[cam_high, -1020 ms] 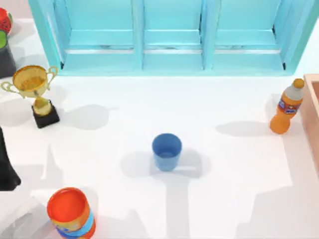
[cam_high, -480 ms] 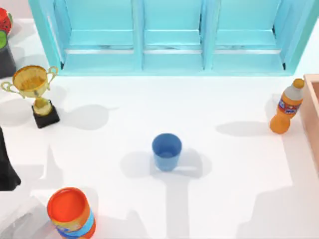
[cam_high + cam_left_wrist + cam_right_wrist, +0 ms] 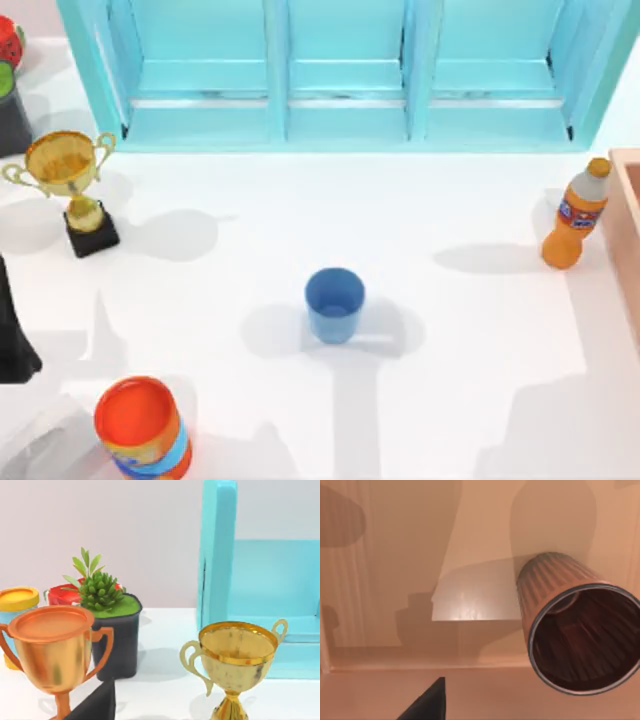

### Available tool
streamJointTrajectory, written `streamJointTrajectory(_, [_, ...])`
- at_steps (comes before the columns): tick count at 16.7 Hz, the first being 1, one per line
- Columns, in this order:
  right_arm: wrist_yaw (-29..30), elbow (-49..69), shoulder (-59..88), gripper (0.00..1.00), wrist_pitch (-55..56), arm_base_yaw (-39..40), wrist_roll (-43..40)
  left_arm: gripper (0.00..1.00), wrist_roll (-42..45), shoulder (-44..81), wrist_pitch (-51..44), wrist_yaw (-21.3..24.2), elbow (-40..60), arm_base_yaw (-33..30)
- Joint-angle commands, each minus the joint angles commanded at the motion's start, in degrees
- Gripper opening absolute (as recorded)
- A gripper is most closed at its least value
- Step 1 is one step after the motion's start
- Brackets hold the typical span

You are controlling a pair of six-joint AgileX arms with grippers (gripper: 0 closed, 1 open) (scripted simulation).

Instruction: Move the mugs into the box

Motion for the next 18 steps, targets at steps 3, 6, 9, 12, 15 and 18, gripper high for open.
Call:
streamJointTrajectory(3, [0.00, 0.00, 0.00, 1.00, 0.00, 0.00, 0.00, 1.00, 0.00, 0.00, 0.00, 0.00, 0.00, 0.00])
streamJointTrajectory(6, [0.01, 0.97, 0.18, 1.00, -0.94, 0.08, -0.16, 1.00, 0.00, 0.00, 0.00, 0.00, 0.00, 0.00])
streamJointTrajectory(9, [0.00, 6.95, 0.86, 1.00, -6.77, 0.07, -0.55, 1.00, 0.00, 0.00, 0.00, 0.00, 0.00, 0.00])
streamJointTrajectory(12, [-0.07, 16.21, 1.28, 1.00, -15.06, -0.21, -0.56, 1.00, 0.00, 0.00, 0.00, 0.00, 0.00, 0.00])
streamJointTrajectory(15, [-0.06, 22.68, 1.36, 1.00, -21.31, -0.37, -0.43, 1.00, 0.00, 0.00, 0.00, 0.00, 0.00, 0.00])
streamJointTrajectory(18, [-0.02, 23.96, 1.34, 1.00, -22.58, -0.40, -0.39, 1.00, 0.00, 0.00, 0.00, 0.00, 0.00, 0.00])
